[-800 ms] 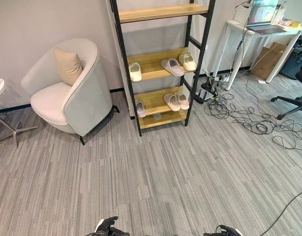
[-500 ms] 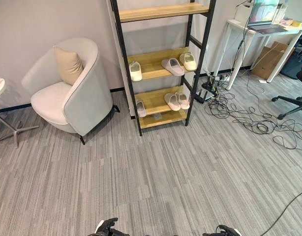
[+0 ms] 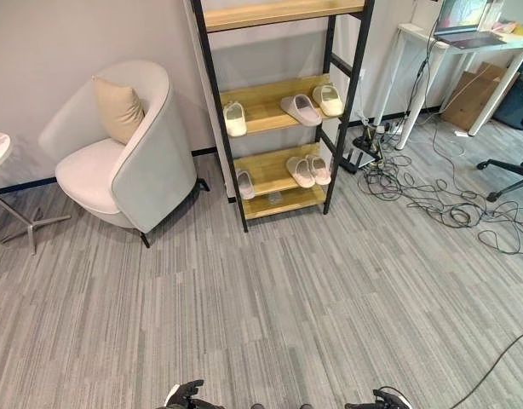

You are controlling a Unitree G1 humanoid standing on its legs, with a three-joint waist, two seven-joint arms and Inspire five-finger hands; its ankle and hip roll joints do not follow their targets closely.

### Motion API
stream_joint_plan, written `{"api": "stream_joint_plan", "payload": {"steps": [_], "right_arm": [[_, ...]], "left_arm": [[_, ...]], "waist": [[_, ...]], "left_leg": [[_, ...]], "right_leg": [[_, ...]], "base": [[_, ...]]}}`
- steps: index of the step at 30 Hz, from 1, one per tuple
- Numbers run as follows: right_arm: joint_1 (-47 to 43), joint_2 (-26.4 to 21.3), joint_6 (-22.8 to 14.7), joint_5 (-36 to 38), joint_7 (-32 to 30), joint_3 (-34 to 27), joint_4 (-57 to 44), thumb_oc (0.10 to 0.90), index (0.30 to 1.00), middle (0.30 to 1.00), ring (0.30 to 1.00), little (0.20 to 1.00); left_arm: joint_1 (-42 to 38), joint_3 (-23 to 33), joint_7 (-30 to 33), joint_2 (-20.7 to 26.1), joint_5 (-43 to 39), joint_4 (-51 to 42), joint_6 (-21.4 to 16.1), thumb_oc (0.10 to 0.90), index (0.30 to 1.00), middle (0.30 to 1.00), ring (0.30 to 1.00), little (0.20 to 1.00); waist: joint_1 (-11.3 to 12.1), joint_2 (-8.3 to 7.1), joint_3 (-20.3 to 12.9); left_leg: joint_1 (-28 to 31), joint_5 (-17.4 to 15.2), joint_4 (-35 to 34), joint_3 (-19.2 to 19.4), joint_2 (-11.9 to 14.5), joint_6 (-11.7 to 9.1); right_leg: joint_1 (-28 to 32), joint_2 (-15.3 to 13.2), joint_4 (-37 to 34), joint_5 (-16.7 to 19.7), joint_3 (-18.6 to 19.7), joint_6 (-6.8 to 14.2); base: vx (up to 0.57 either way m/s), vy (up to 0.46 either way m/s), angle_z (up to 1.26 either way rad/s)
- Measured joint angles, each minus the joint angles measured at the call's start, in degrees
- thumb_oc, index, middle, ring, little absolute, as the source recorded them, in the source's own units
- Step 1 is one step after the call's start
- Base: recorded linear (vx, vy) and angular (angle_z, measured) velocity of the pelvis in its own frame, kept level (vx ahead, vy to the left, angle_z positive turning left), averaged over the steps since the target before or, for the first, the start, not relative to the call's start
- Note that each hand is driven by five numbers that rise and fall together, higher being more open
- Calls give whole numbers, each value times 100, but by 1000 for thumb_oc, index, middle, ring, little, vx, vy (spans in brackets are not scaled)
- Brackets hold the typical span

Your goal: Arrange the slippers neatly on the shoe rack.

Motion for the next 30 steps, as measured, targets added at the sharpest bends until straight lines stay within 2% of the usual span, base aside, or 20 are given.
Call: {"api": "stream_joint_plan", "payload": {"steps": [2, 5, 8, 9, 10, 12, 15, 18, 19, 21, 22, 23, 26, 27, 28, 30], "right_arm": [[-2, 0, -1, 0, -7, 0, 1, 800, 900, 900, 900, 900], [-66, 3, -29, 14, -63, 1, -2, 800, 900, 900, 900, 900], [-190, -12, -38, 24, -117, 97, -6, 800, 900, 900, 900, 900], [-219, -21, -74, 25, -135, 114, -14, 800, 900, 900, 900, 900], [-219, -14, -87, 36, -156, 118, -13, 800, 900, 900, 900, 900], [-202, 20, -90, 55, -168, 190, -10, 800, 900, 900, 900, 900], [-166, 69, -78, 72, -177, 199, -2, 800, 900, 900, 900, 900], [-172, 37, -78, 73, -228, 192, -4, 800, 900, 900, 900, 900], [-194, 5, -79, 74, -232, 184, -8, 800, 900, 900, 900, 900], [-202, -78, -86, 72, -228, 118, -17, 800, 900, 900, 900, 900], [-241, -84, -77, 69, -225, 123, 14, 800, 900, 900, 900, 900], [-242, -48, -85, 67, -219, 127, -1, 800, 900, 900, 900, 900], [-207, 104, -73, 44, -211, 122, 13, 800, 900, 900, 900, 900], [-198, 140, -69, 7, -201, 112, 11, 800, 900, 900, 900, 900], [-275, 157, -48, -14, -172, 117, 3, 800, 900, 900, 900, 900], [-300, 218, -60, -25, -92, 131, -14, 800, 900, 900, 900, 900]], "left_arm": [[-15, -1, 19, -11, 0, -2, 0, 800, 900, 900, 900, 900], [-171, 4, 32, -11, -1, 5, -1, 800, 900, 900, 900, 900], [-357, 12, 38, 72, -2, 56, -23, 800, 900, 900, 900, 900], [-419, 6, 45, 61, -3, 109, -32, 800, 900, 900, 900, 900], [-469, 7, 49, 56, -2, 133, -41, 800, 900, 900, 900, 900], [-595, 2, 55, 60, 0, 135, -46, 800, 900, 900, 900, 900], [-690, -32, 42, 61, 1, 173, -41, 800, 900, 900, 900, 900], [-710, -50, 36, 34, 13, 205, -39, 800, 900, 900, 900, 900], [-715, -51, 36, 18, 11, 199, -40, 800, 900, 900, 900, 900], [-681, -32, 36, -42, 2, 151, -40, 800, 900, 900, 900, 900], [-587, 18, 40, -75, -2, 157, -38, 800, 900, 900, 900, 900], [-594, 18, 52, -58, 1, 145, -39, 800, 900, 900, 900, 900], [-539, 11, 96, 1, 10, 147, -36, 800, 900, 900, 900, 900], [-531, 12, 116, 12, 20, 118, -36, 800, 900, 900, 900, 900], [-476, 0, 114, 23, 27, 116, -24, 800, 900, 900, 900, 900], [-453, -2, 99, 89, 71, 133, -19, 800, 900, 900, 900, 900]], "waist": [[-1, -11, 9], [25, -157, 127], [52, -399, 314], [38, -397, 329], [35, -414, 365], [4, -462, 418], [-98, -542, 503], [-90, -516, 515], [-69, -458, 543], [32, -214, 537], [134, -108, 546], [185, -124, 528], [193, -236, 476], [234, -250, 459], [238, -207, 455], [188, -269, 396]], "left_leg": [[-57, -4, 88, -39, 4, -21], [-418, -40, 665, -104, -73, -113], [-751, 30, 1141, -174, -166, -439], [-875, -37, 1404, -204, -170, -511], [-1070, -102, 1752, -112, -171, -558], [-1222, -161, 1947, 81, -134, -565], [-1236, -150, 1434, 285, 102, -535], [-1187, 4, 552, 272, 189, -694], [-1201, 87, 328, 263, 200, -794], [-1071, 123, 11, 166, 302, -838], [-898, 468, -11, 149, 286, -515], [-826, 466, -6, 192, 220, -456], [-598, 436, 37, 327, -69, 36], [-515, 351, 6, 397, -100, 156], [-431, 354, -10, 503, -23, 212], [-254, 238, -5, 473, -24, 300]], "right_leg": [[9, 13, 0, -9, -7, -22], [-50, -56, 1, 2, -15, -67], [-83, -203, 14, 75, -13, -293], [-77, -205, 3, 63, -25, -337], [-79, -215, 3, 85, -56, -408], [-81, -255, 1, 95, -197, -426], [-85, -326, 3, 18, -297, -357], [-87, -374, 5, -48, -261, -253], [-69, -370, 4, -74, -194, -205], [-26, -266, 1, -118, 9, -70], [43, -243, 2, -158, 232, 88], [80, -287, 1, -205, 322, 165], [226, -619, 178, -302, 336, 500], [148, -664, 433, -362, 327, 573], [-142, -659, 1100, -589, 321, 731], [-492, -672, 2016, -767, 283, 956]], "base": [[-9, -89, 8], [-34, -75, 5], [31, -58, 0], [70, -42, 3], [40, -15, 8], [84, -2, 19], [150, 30, 32], [182, 67, 9], [239, 125, -20], [203, 115, -61], [139, 90, -84], [208, 136, -81], [223, 195, -25], [207, 214, -39], [108, 138, -34], [116, 99, -16]]}}
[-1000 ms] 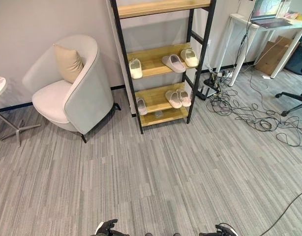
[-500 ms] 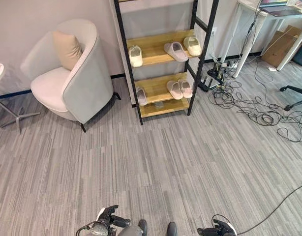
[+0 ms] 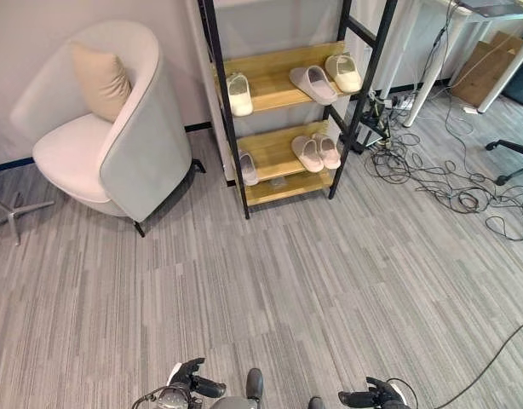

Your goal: Arrange the slippers neatly on the shoe rack.

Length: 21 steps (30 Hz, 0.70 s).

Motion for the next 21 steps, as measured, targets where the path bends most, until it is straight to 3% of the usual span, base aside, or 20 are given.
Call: {"api": "stream_joint_plan", "payload": {"steps": [3, 4, 7, 10, 11, 12, 13, 14, 16, 18, 19, 21], "right_arm": [[-60, 20, 28, -8, -2, 25, -5, 800, 900, 900, 900, 900], [-52, 17, 14, -9, -2, 30, -103, 800, 900, 900, 900, 900], [-26, 15, 18, -8, -1, 64, -220, 800, 900, 900, 900, 900], [-14, 19, 20, 15, 5, 66, -228, 800, 900, 900, 900, 900], [-56, 25, 29, 13, 7, 71, -222, 800, 900, 900, 900, 900], [-55, 30, 32, 9, 7, 71, -218, 800, 900, 900, 900, 900], [-9, 32, 43, 2, 7, 70, -196, 800, 900, 900, 900, 900], [60, -16, 50, -4, 4, 66, -159, 800, 900, 900, 900, 900], [216, -93, 82, -11, 2, 68, -160, 800, 900, 900, 900, 900], [262, -168, 96, -16, 3, 70, -157, 800, 900, 900, 900, 900], [208, -173, 105, -12, -1, 59, -155, 800, 900, 900, 900, 900], [177, -196, 87, -5, -4, 62, -191, 800, 900, 900, 900, 900]], "left_arm": [[-53, -103, 8, 81, 8, -41, -17, 800, 900, 900, 900, 900], [-34, -103, 4, 92, 9, -21, -8, 800, 900, 900, 900, 900], [-24, -95, 2, 106, 13, 32, -8, 800, 900, 900, 900, 900], [-18, -94, -1, 89, 25, 158, -8, 800, 900, 900, 900, 900], [11, -83, -6, 80, 47, 255, -6, 800, 900, 900, 900, 900], [43, -83, -8, 80, 49, 270, -5, 800, 900, 900, 900, 900], [135, -84, -17, 74, 53, 271, -6, 800, 900, 900, 900, 900], [281, -86, -30, -11, 57, 273, -5, 800, 900, 900, 900, 900], [393, -89, -93, -88, 65, 271, -5, 800, 900, 900, 900, 900], [376, -84, -118, -116, 164, 255, -12, 800, 900, 900, 900, 900], [258, -90, -123, -77, 176, 288, -7, 800, 900, 900, 900, 900], [215, 14, -106, -12, 168, 264, -12, 800, 900, 900, 900, 900]], "waist": [[-14, -90, -44], [-95, -99, -57], [-181, -115, -77], [-343, -128, -88], [-384, -157, -112], [-402, -189, -130], [-447, -224, -155], [-459, -122, -206], [-455, 64, -370], [-435, 97, -448], [-461, 28, -414], [-388, -105, -374]], "left_leg": [[190, -194, -7, -27, 21, 168], [267, -190, -7, -46, 27, 165], [394, -292, -7, -70, 29, 122], [460, -468, -9, -215, 46, 130], [519, -542, -11, -244, 56, 37], [548, -569, -12, -253, 55, -11], [660, -650, -19, -339, 73, -124], [832, -761, -36, -415, 252, -258], [873, -875, 79, -520, 570, -517], [802, -947, 267, -603, 705, -671], [542, -1068, 822, -650, 684, -869], [109, -1143, 1871, -678, 598, -1049]], "right_leg": [[-625, -295, 1439, -301, -385, 162], [-708, -358, 1405, -338, -474, 135], [-881, -395, 552, -213, -642, -19], [-1014, -283, -718, 388, -568, -105], [-1081, -286, -1131, 776, -582, -100], [-1049, -286, -1258, 919, -602, -103], [-908, -276, -1389, 1316, -612, -223], [-680, -77, -1514, 1511, -612, -442], [-360, 237, -1837, 1496, -732, -510], [-248, 388, -1973, 1551, -837, -744], [-200, 361, -2013, 1515, -886, -799], [-103, 355, -1992, 1445, -863, -920]], "base": [[241, 52, 0], [274, -48, 3], [231, -67, 7], [339, -114, 20], [307, -125, 14], [321, -147, 21], [352, -157, 26], [452, -226, 28], [348, -221, 26], [192, -181, 21], [80, -177, 15], [134, -211, 1]]}}
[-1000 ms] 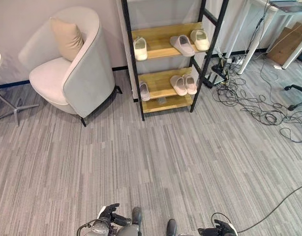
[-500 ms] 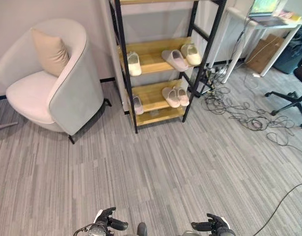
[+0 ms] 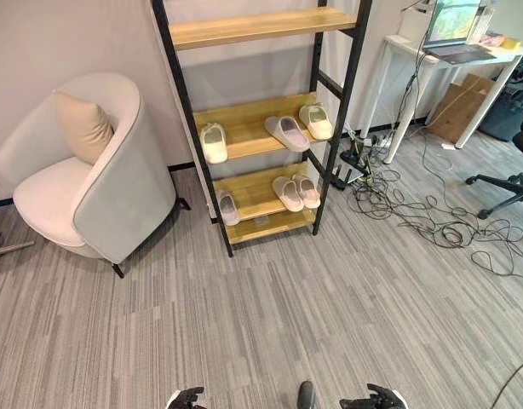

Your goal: Arrange the slippers neatly on the shoe rack.

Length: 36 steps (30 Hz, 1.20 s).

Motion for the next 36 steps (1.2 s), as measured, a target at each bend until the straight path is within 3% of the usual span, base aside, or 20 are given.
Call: {"api": "stream_joint_plan", "payload": {"steps": [2, 4, 7, 9, 11, 14, 16, 18, 20, 21, 22, 23, 24, 26, 27, 29, 30, 32, 34, 36], "right_arm": [[-40, -17, -14, 19, 2, 44, 36, 800, 900, 900, 900, 900], [-87, -60, -3, 29, -7, 123, 38, 800, 900, 900, 900, 900], [-231, -41, -2, 64, -7, 137, 33, 800, 900, 900, 900, 900], [-248, -43, -2, 75, -7, 133, 31, 800, 900, 900, 900, 900], [-244, -48, -2, 78, -9, 132, 33, 800, 900, 900, 900, 900], [-175, -67, -7, 79, -10, 134, 35, 800, 900, 900, 900, 900], [-165, -9, -6, 74, 5, 200, 36, 800, 900, 900, 900, 900], [-111, 71, -3, 47, 4, 205, 109, 800, 900, 900, 900, 900], [-53, 202, 11, 18, 9, 202, 312, 800, 900, 900, 900, 900], [-15, 209, 4, -6, 13, 207, 311, 800, 900, 900, 900, 900], [-23, 173, 4, -26, 15, 203, 313, 800, 900, 900, 900, 900], [-125, 169, 7, -44, 9, 192, 289, 800, 900, 900, 900, 900], [-124, 198, -2, -92, 19, 204, 220, 800, 900, 900, 900, 900], [-164, 200, -38, -102, 19, 168, 188, 800, 900, 900, 900, 900], [-179, 185, -67, -114, 8, 127, 165, 800, 900, 900, 900, 900], [-173, 187, -64, -137, 15, 134, 37, 800, 900, 900, 900, 900], [-172, 187, -65, -139, 26, 135, -30, 800, 900, 900, 900, 900], [-202, 182, -80, -121, 40, 119, -94, 800, 900, 900, 900, 900], [-246, 185, -112, -105, 94, 128, -216, 800, 900, 900, 900, 900], [-283, 192, -114, -103, 121, 129, -207, 800, 900, 900, 900, 900]], "left_arm": [[-210, 63, 23, 18, -97, -28, -25, 800, 900, 900, 900, 900], [-302, 5, 2, -35, -117, -107, -30, 800, 900, 900, 900, 900], [-509, -57, -15, -68, -118, -105, -29, 800, 900, 900, 900, 900], [-570, -57, -12, -85, -116, -97, -21, 800, 900, 900, 900, 900], [-604, -55, -15, -89, -117, -86, -9, 800, 900, 900, 900, 900], [-575, -29, -7, -169, -117, -73, -13, 800, 900, 900, 900, 900], [-498, 150, -12, -166, -114, -87, -12, 800, 900, 900, 900, 900], [-356, 168, -15, -96, -116, -128, -16, 800, 900, 900, 900, 900], [-229, 152, -13, -12, -119, -146, -7, 800, 900, 900, 900, 900], [-202, 160, -17, 14, -119, -171, 0, 800, 900, 900, 900, 900], [-178, 110, -15, 5, -119, -191, 16, 800, 900, 900, 900, 900], [-155, 92, -10, 23, -113, -195, 29, 800, 900, 900, 900, 900], [-142, 87, -15, 61, -113, -188, 62, 800, 900, 900, 900, 900], [-134, -31, -18, 97, -113, -194, 84, 800, 900, 900, 900, 900], [-133, -122, -19, 122, -111, -193, 87, 800, 900, 900, 900, 900], [-166, -113, -16, 138, -110, -186, 91, 800, 900, 900, 900, 900], [-210, -115, -12, 138, -110, -171, 90, 800, 900, 900, 900, 900], [-270, -118, -18, 103, -107, -78, 89, 800, 900, 900, 900, 900], [-266, -57, -9, 52, -13, 79, 93, 800, 900, 900, 900, 900], [-145, -64, -11, 52, 14, 105, 90, 800, 900, 900, 900, 900]], "waist": [[184, -127, 122], [255, -138, 136], [269, -239, 337], [276, -205, 389], [286, -71, 450], [430, 176, 415], [580, 141, 419], [577, 107, 403], [603, -85, 195], [700, -139, 89], [734, -89, 77], [706, -18, 93], [651, -40, 84], [501, -24, 104], [426, 23, 135], [366, 48, 151], [310, 36, 167], [184, 57, 237], [-11, 110, 295], [-64, 59, 306]], "left_leg": [[-675, 53, 1480, 41, -91, -164], [-1051, 75, 2075, 140, 0, -199], [-1214, 18, 1076, 495, -101, -96], [-1215, 238, -25, 714, -112, -3], [-1180, 646, -965, 804, -194, 54], [-1106, 768, -1332, 679, -208, -1], [-944, 781, -1381, 678, -290, 35], [-755, 859, -1410, 670, -369, 214], [-667, 805, -1372, 703, -528, 411], [-637, 707, -1341, 699, -661, 663], [-589, 751, -1389, 686, -595, 778], [-476, 979, -1450, 764, -553, 1038], [-337, 1004, -1520, 755, -585, 1108], [-164, 927, -1566, 668, -614, 1247], [66, 870, -1707, 568, -610, 1360], [212, 874, -1850, 433, -608, 1344], [224, 847, -1874, 355, -618, 1371], [319, 816, -1870, 210, -627, 1285], [495, 601, -1870, -26, -624, 1241], [766, 443, -1872, -153, -694, 1141]], "right_leg": [[93, -65, -13, -66, 45, -210], [143, -42, -20, -195, 79, -347], [194, -182, -21, -286, 108, -432], [204, -175, -23, -314, 74, -398], [296, -132, -24, -369, 57, -321], [361, 55, -25, -472, 285, -148], [434, 64, 27, -622, 576, 61], [435, -28, 443, -968, 576, 174], [270, -243, 803, -1126, 665, 285], [175, -318, 1063, -1226, 749, 503], [65, -337, 1440, -1381, 734, 698], [-232, -350, 2221, -1510, 699, 993], [-508, -440, 2950, -1552, 698, 1114], [-807, -548, 3822, -1422, 643, 1217], [-911, -678, 4024, -1554, 365, 1065], [-882, -669, 3192, -1627, 61, 873], [-984, -620, 2659, -1574, 88, 810], [-1135, -532, 1726, -1219, 130, 743], [-1162, -371, 614, -620, 600, 833], [-1205, -441, 451, -390, 563, 790]], "base": [[212, -149, -17], [259, -66, -4], [332, -2, 10], [242, 30, 6], [359, 47, -2], [345, 73, -41], [345, 100, -63], [346, 154, -15], [314, 195, -4], [155, 115, -32], [104, 108, -42], [154, 118, -26], [252, 164, -1], [396, 94, 21], [478, -13, 20], [455, -86, 30], [473, -114, 48], [452, -95, 43], [351, -73, 50], [459, -154, 54]]}}
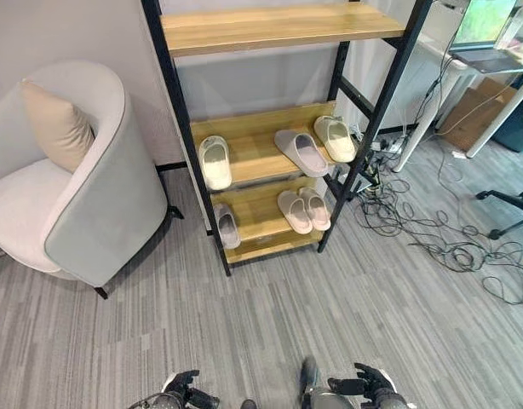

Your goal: Arrange the slippers neatly on the shoe rack.

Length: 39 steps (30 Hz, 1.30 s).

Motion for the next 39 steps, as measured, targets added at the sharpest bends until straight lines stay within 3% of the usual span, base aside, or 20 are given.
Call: {"api": "stream_joint_plan", "payload": {"steps": [1, 2, 5, 7, 9, 10, 12, 14, 15, 17, 20, 22, 23, 24, 28, 30, 32, 34, 37, 39], "right_arm": [[89, -7, -6, 0, 1, -19, 16, 800, 900, 900, 900, 900], [76, -7, 2, 3, 2, -23, 17, 800, 900, 900, 900, 900], [223, -131, 12, 0, 8, -106, 9, 800, 900, 900, 900, 900], [171, -152, 14, 7, 4, -109, -17, 800, 900, 900, 900, 900], [131, -215, -40, 49, -9, 68, -129, 800, 900, 900, 900, 900], [109, -238, -39, 85, -7, 104, -153, 800, 900, 900, 900, 900], [11, -229, -37, 187, -27, 118, -186, 800, 900, 900, 900, 900], [29, -207, -21, 215, -29, 127, -211, 800, 900, 900, 900, 900], [18, -209, 15, 234, -45, 122, -207, 800, 900, 900, 900, 900], [5, -218, -4, 241, -78, 165, -220, 800, 900, 900, 900, 900], [57, -234, 0, 243, -120, 181, -201, 800, 900, 900, 900, 900], [156, -224, 8, 230, -113, 182, -180, 800, 900, 900, 900, 900], [196, -176, -2, 219, -109, 185, -103, 800, 900, 900, 900, 900], [181, -113, -5, 214, -104, 204, -73, 800, 900, 900, 900, 900], [158, -63, -2, 138, -46, 225, -82, 800, 900, 900, 900, 900], [163, -25, -2, 127, -7, 224, -92, 800, 900, 900, 900, 900], [151, 8, -5, 126, 0, 225, -120, 800, 900, 900, 900, 900], [135, 13, -5, 126, 14, 231, -163, 800, 900, 900, 900, 900], [56, 17, -9, 127, 15, 240, -251, 800, 900, 900, 900, 900], [43, 41, -8, 121, 17, 237, -252, 800, 900, 900, 900, 900]], "left_arm": [[52, -19, 5, -41, 0, 5, -1, 800, 900, 900, 900, 900], [146, -1, 11, -52, 0, 12, 0, 800, 900, 900, 900, 900], [303, -56, -27, -193, 1, -21, -3, 800, 900, 900, 900, 900], [265, -19, -28, -168, -9, -191, -23, 800, 900, 900, 900, 900], [88, 7, -45, -17, -11, -351, -98, 800, 900, 900, 900, 900], [28, 6, -47, -7, -8, -410, -99, 800, 900, 900, 900, 900], [-187, -64, -84, -10, 17, -507, -92, 800, 900, 900, 900, 900], [-287, -78, -96, -19, 82, -575, -90, 800, 900, 900, 900, 900], [-447, -300, -103, -36, 100, -702, -104, 800, 900, 900, 900, 900], [-480, -293, -114, -73, 109, -727, -98, 800, 900, 900, 900, 900], [-488, -230, -110, -83, 97, -746, -89, 800, 900, 900, 900, 900], [-403, -190, -100, -90, 93, -716, -95, 800, 900, 900, 900, 900], [-300, -111, -96, -92, 82, -666, -89, 800, 900, 900, 900, 900], [-262, -46, -81, -20, 88, -656, -89, 800, 900, 900, 900, 900], [-313, -53, -98, 107, 91, -518, -81, 800, 900, 900, 900, 900], [-277, -49, -91, 162, 92, -480, -81, 800, 900, 900, 900, 900], [-246, -52, -90, 199, 91, -467, -82, 800, 900, 900, 900, 900], [-211, -57, -84, 208, 91, -404, -81, 800, 900, 900, 900, 900], [-156, -51, -69, 221, 92, -278, -69, 800, 900, 900, 900, 900], [-29, -50, -63, 247, 92, -307, -69, 800, 900, 900, 900, 900]], "waist": [[-15, -47, -8], [17, -9, -31], [-11, 299, -284], [129, 132, -266], [241, -143, -196], [292, -164, -182], [293, -304, -93], [304, -390, -10], [352, -478, 185], [308, -444, 228], [325, -192, 330], [418, -3, 292], [495, 2, 271], [482, -97, 205], [456, -108, 207], [411, -115, 207], [427, -102, 198], [439, -48, 180], [391, -57, 145], [390, -207, 49]], "left_leg": [[161, -185, -5, -74, -15, -49], [295, -394, -6, -168, 42, -73], [352, -711, 457, -444, 514, -450], [-140, -760, 1754, -401, 495, -691], [-1189, -572, 3856, -283, 397, -1094], [-1382, -433, 4182, -241, 410, -1193], [-1832, -402, 4985, 49, 586, -1143], [-1968, -476, 4907, 204, 601, -1107], [-2193, -608, 4269, 453, 634, -876], [-2311, -572, 2976, 750, 574, -917], [-2393, 251, 1298, 1094, 506, -921], [-2169, 639, 1023, 1030, 487, -751], [-1927, 937, 957, 934, 423, -345], [-1807, 907, 857, 962, 293, -230], [-1295, 751, 552, 845, 121, 90], [-1085, 728, 430, 721, 59, 119], [-917, 726, 299, 586, 1, 113], [-827, 706, 220, 418, -19, 94], [-789, 687, 147, 242, -22, 52], [-700, 679, 60, 156, -65, -54]], "right_leg": [[37, -18, 130, 0, 5, 22], [104, -1, 311, 223, 21, -221], [347, 381, 578, 191, -246, -479], [670, 446, 379, 169, -307, -753], [924, 438, 188, 93, -344, -1019], [963, 465, 176, 42, -336, -1091], [1231, 517, 41, -112, -409, -1296], [1340, 509, -9, -251, -427, -1323], [1623, 479, -223, -235, -488, -1346], [1820, 456, -452, -263, -628, -1251], [2127, 531, -432, -467, -778, -1002], [2411, 609, -381, -662, -645, -811], [2490, 591, -196, -794, -512, -644], [2388, 409, 206, -1008, -465, -477], [1453, -22, 2772, -1526, -418, 46], [1124, -77, 3348, -1587, -247, 68], [953, -115, 3150, -1591, -131, 55], [796, -279, 2215, -1512, -46, 39], [804, -328, 1164, -981, 237, 128], [957, -400, 489, -474, 313, 48]], "base": [[673, -248, 49], [493, -196, 48], [340, -176, 71], [149, -181, 23], [103, -164, 6], [185, -225, -7], [281, -135, 15], [291, 3, 31], [409, 68, 24], [261, 63, 24], [272, 85, 13], [336, 163, -22], [217, 155, -40], [126, 113, -20], [144, 98, 14], [177, -43, 45], [140, -99, 43], [119, -162, 43], [75, -160, 31], [52, -191, 35]]}}
